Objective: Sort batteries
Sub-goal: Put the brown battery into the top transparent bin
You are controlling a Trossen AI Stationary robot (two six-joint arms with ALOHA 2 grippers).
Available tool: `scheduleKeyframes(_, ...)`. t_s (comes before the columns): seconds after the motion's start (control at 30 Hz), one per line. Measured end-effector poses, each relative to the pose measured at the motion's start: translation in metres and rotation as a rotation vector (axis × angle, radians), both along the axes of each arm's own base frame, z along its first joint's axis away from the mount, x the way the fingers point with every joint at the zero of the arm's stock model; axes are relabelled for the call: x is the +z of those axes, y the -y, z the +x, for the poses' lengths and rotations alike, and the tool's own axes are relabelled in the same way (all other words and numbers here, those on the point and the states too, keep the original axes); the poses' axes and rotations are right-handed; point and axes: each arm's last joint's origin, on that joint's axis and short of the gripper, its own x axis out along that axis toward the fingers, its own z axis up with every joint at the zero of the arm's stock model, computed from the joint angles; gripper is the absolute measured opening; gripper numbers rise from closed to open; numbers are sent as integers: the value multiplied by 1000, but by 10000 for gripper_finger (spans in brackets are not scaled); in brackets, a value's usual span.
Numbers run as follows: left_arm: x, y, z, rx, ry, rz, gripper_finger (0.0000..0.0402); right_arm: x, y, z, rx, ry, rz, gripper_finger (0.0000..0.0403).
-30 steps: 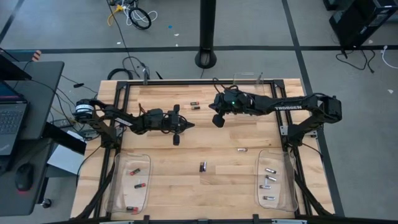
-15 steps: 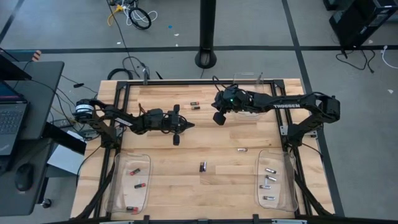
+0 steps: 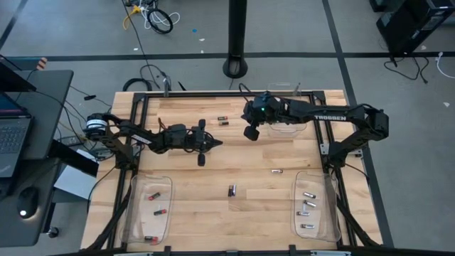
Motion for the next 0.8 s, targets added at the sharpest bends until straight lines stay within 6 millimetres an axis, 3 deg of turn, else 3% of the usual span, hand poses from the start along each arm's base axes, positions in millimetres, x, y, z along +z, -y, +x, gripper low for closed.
scheduleKeyframes(0.33, 1, 1, 1, -25, 5, -1, 6, -2, -2, 3, 27, 1, 7, 13)
scheduleKeyframes(0.8, 7, 0, 9, -55, 0, -6, 6, -38, -12, -1, 62, -117, 36, 12)
